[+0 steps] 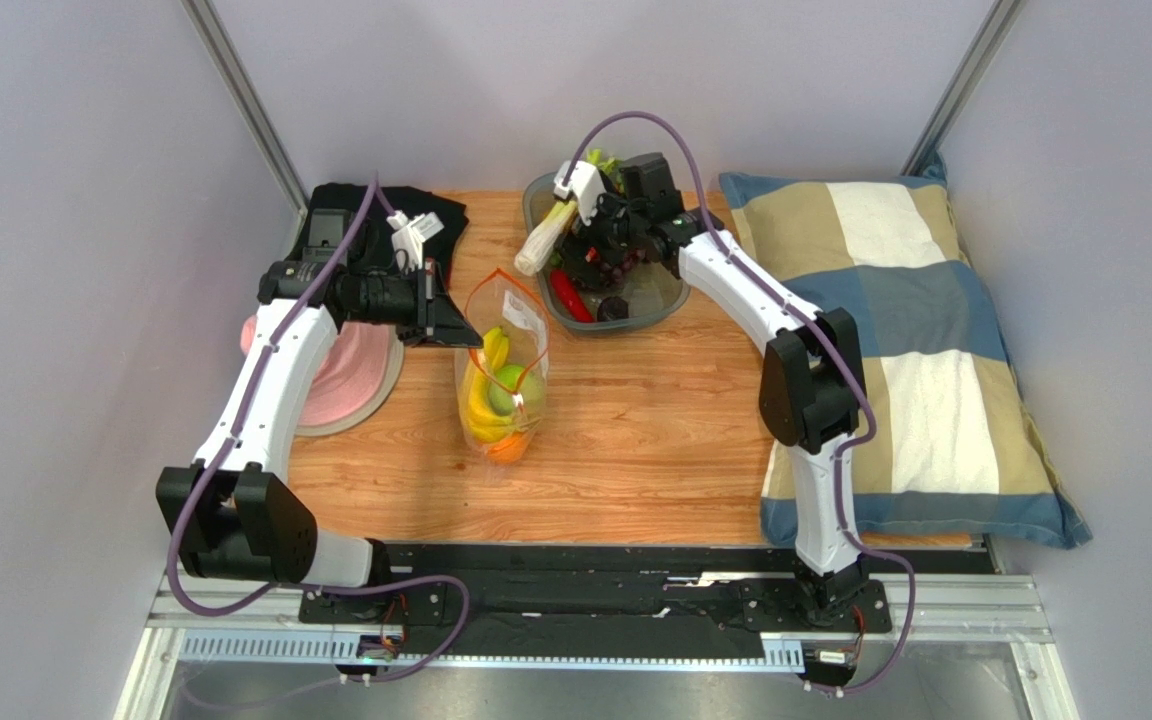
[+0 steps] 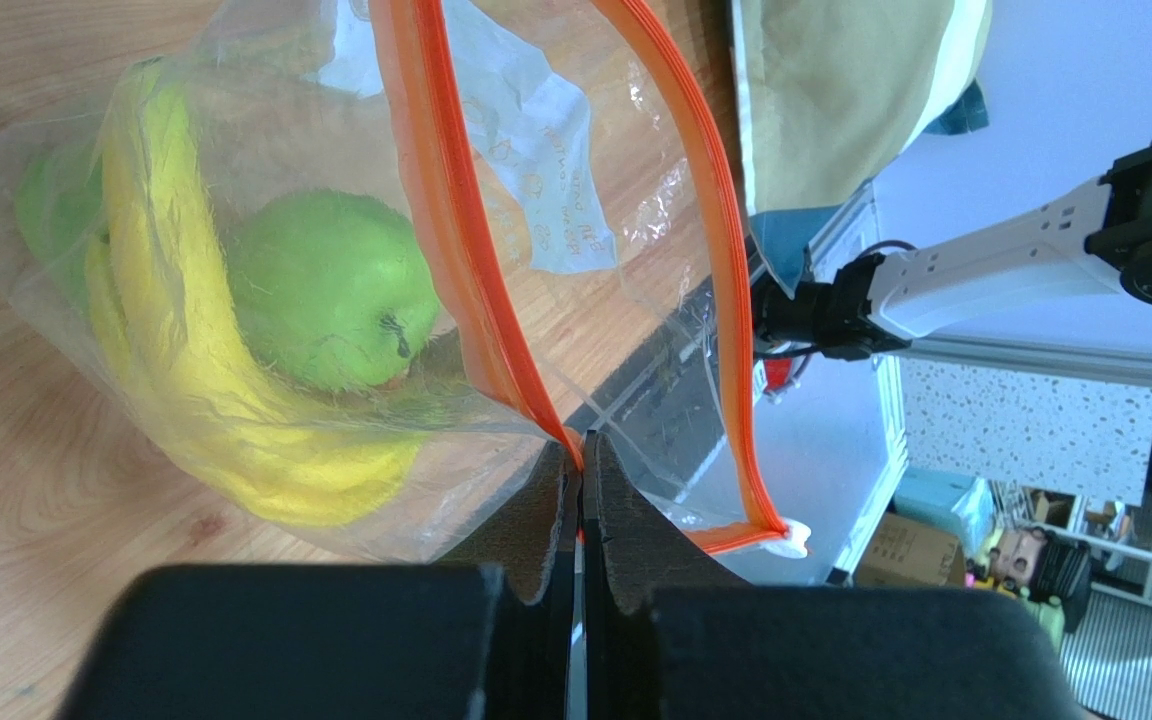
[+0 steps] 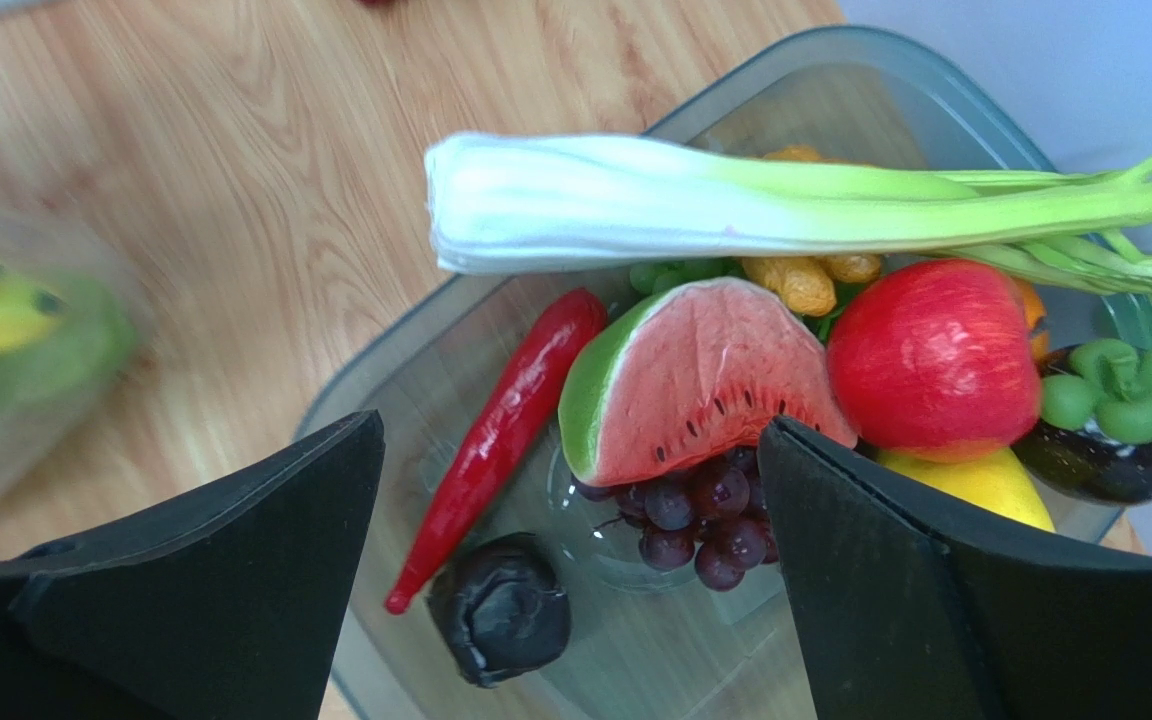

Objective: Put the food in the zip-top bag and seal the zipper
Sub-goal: Pick up the fake fruit from the bin.

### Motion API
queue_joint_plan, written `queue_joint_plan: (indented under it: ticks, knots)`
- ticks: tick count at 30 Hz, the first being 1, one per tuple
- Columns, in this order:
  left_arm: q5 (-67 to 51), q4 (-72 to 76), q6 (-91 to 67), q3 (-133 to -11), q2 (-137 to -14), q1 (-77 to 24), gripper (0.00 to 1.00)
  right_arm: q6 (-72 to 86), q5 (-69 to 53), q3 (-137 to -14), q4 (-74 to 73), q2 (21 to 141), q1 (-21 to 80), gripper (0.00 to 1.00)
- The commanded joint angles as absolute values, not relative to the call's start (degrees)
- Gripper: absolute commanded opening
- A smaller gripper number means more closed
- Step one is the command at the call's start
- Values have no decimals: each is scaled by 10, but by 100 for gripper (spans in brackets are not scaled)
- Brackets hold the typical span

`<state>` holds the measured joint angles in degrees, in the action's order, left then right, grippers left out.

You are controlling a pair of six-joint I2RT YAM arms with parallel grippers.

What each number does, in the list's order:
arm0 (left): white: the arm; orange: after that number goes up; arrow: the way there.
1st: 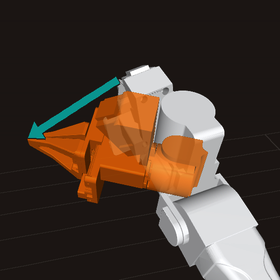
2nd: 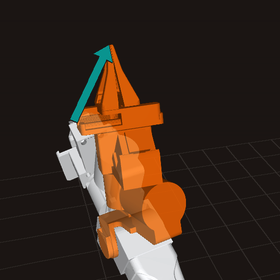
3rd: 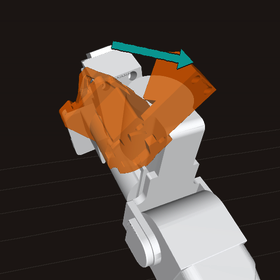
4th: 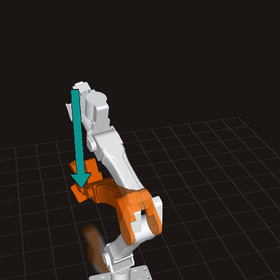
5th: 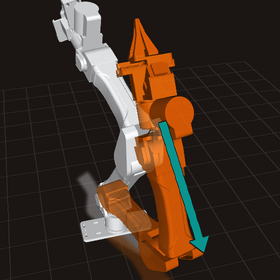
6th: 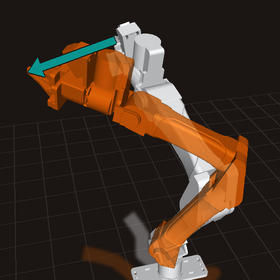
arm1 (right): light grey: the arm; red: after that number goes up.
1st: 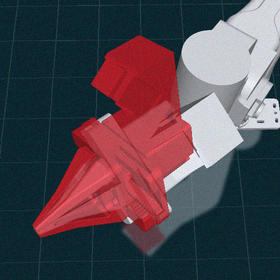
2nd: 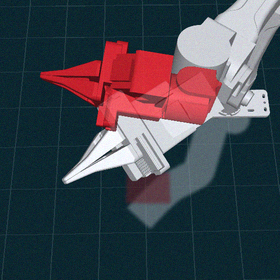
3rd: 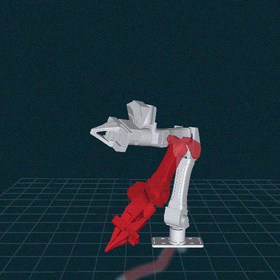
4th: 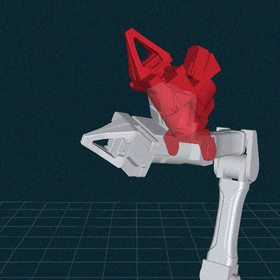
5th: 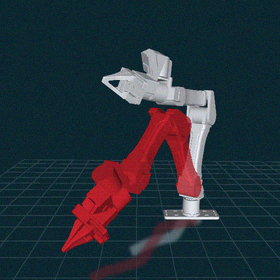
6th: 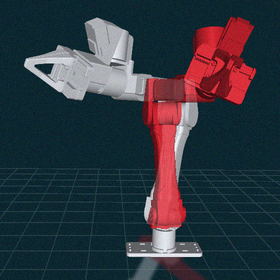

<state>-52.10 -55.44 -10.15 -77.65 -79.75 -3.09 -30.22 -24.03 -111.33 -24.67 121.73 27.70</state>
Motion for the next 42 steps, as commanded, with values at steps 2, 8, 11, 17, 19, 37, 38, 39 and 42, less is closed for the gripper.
queue_joint_plan:
  ticks: [2, 8, 11, 17, 19, 37, 38, 39, 42]
  knots:
    - [-537, -543, -101, -795, -801, -24, 0, -415, -214, -1098, -171, 1237, 287, 100]
    - [-546, -542, -105, -793, -812, -20, 0, -432, -202, -1114, -152, 1271, 291, 100]
    - [-548, -543, -105, -796, -817, -18, 0, -453, -193, -1112, -145, 1288, 294, 99]
    - [-548, -549, -100, -805, -825, -16, 0, -492, -166, -1090, -93, 1299, 301, 95]
    - [-548, -551, -98, -806, -826, -15, 0, -497, -154, -1080, -70, 1299, 302, 93]
    - [-552, -561, -81, -803, -818, -9, 0, -514, -154, -1004, -51, 1198, 305, 19]
    - [-552, -560, -81, -802, -817, -9, 0, -512, -156, -999, -50, 1192, 305, 15]
    - [-553, -560, -79, -801, -816, -9, 0, -505, -162, -997, -51, 1186, 303, 13]
    - [-552, -560, -78, -795, -811, -8, 0, -485, -167, -998, -60, 1160, 304, 5]
